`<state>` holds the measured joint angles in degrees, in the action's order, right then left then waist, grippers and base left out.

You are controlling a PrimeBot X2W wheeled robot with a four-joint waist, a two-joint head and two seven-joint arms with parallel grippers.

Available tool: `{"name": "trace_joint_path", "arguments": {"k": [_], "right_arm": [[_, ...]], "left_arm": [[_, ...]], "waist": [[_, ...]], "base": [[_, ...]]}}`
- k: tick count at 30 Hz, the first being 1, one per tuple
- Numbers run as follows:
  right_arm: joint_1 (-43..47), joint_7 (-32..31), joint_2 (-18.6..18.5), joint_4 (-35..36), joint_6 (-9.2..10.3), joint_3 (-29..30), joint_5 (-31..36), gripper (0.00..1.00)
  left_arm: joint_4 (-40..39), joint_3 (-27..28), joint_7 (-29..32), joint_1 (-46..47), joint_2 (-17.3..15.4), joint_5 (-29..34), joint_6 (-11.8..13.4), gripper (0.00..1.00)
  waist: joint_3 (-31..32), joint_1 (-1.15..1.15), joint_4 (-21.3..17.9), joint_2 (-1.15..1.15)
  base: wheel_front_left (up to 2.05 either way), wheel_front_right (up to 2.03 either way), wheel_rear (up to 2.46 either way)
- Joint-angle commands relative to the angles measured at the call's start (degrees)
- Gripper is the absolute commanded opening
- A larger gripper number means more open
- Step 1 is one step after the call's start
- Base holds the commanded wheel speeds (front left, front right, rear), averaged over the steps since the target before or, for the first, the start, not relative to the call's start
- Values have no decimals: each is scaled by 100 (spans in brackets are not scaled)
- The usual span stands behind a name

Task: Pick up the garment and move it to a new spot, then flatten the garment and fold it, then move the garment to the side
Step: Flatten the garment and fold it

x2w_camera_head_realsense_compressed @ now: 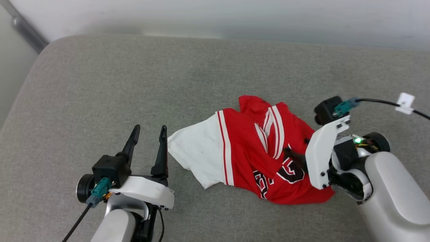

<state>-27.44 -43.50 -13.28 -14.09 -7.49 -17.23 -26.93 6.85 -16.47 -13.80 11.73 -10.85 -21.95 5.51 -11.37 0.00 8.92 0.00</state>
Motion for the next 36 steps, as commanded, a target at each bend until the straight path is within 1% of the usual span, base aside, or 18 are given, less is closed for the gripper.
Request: {"name": "trace_joint_path", "arguments": {"k": [1, 3, 4, 5, 10, 12, 14, 17, 19, 20, 21, 25, 26, 27, 30, 31, 32, 36], "right_arm": [[-118, -120, -112, -197, 1, -200, -110, 100], [-169, -241, -123, -355, 0, -329, -267, 100], [-202, -297, -153, -409, 1, -386, -335, 46], [-235, -302, -162, -417, 1, -419, -426, 0], [-359, -42, -268, -328, 1, -519, -514, 0], [-411, 236, -361, -156, 1, -470, -455, 0], [-321, 418, -427, 21, 1, -331, -395, 0], [45, 664, -505, 300, 2, 130, -234, 0], [381, 782, -461, 508, 1, 554, -87, 0], [381, 782, -461, 508, 1, 554, -87, 0], [826, 846, -339, 703, 1, 1008, 126, 0], [1833, 774, 195, 975, 1, 1728, 372, 0], [2062, 748, 338, 990, 1, 1871, 390, 0], [2062, 748, 338, 990, 1, 1871, 390, 0], [2644, 697, 744, 944, 1, 2119, 486, 0], [2904, 713, 881, 892, 1, 2165, 495, 24], [3008, 737, 923, 854, 1, 2163, 492, 100], [3107, 1272, 1015, 946, 1, 2189, 494, 100]], "left_arm": [[49, -16, -38, 73, 17, -28, -39, 100], [95, -17, -50, 101, 27, -25, -49, 100], [125, -8, -60, 112, 30, -24, -56, 100], [145, -3, -71, 121, 34, -26, -57, 100], [208, 42, -96, 65, 24, -26, -27, 100], [248, 67, -97, -1, -5, -34, -21, 100], [260, 70, -102, -40, -22, -33, -13, 100], [274, 68, -97, -92, -39, -39, 3, 100], [257, 72, -90, -119, -47, -59, 20, 100], [257, 72, -90, -119, -47, -59, 20, 100], [237, 80, -72, -174, -59, -73, 46, 100], [180, 87, -14, -271, -94, -73, 96, 100], [170, 81, -2, -298, -109, -78, 102, 100], [170, 81, -2, -298, -109, -78, 102, 100], [150, 80, 36, -339, -152, -103, 109, 100], [131, 81, 50, -362, -160, -119, 123, 100], [128, 77, 72, -384, -168, -129, 127, 100], [119, 62, 99, -438, -194, -139, 145, 100]], "waist": [[-81, 0, 98, 0], [-95, 0, 111, 0], [-96, 0, 112, 0], [-94, 0, 105, 0], [-11, 0, 4, 0], [105, 0, -122, 0], [186, 0, -208, 0], [296, 0, -323, 0], [344, 0, -402, 0], [344, 0, -402, 0], [378, 0, -485, 0], [402, 0, -671, 0], [410, 0, -710, 0], [410, 0, -710, 0], [438, 0, -806, 0], [458, 0, -862, 0], [464, 0, -886, 0], [508, 0, -947, 0]], "base": [[0, 0, 0], [0, 0, 0], [0, 0, 0], [0, 0, 0], [0, 0, 0], [0, 0, 0], [0, 0, 0], [0, 0, 0], [0, 0, 0], [0, 0, 0], [0, 0, 0], [0, 0, 0], [0, 0, 0], [0, 0, 0], [0, 0, 0], [0, 0, 0], [0, 0, 0], [0, 0, 0]]}}
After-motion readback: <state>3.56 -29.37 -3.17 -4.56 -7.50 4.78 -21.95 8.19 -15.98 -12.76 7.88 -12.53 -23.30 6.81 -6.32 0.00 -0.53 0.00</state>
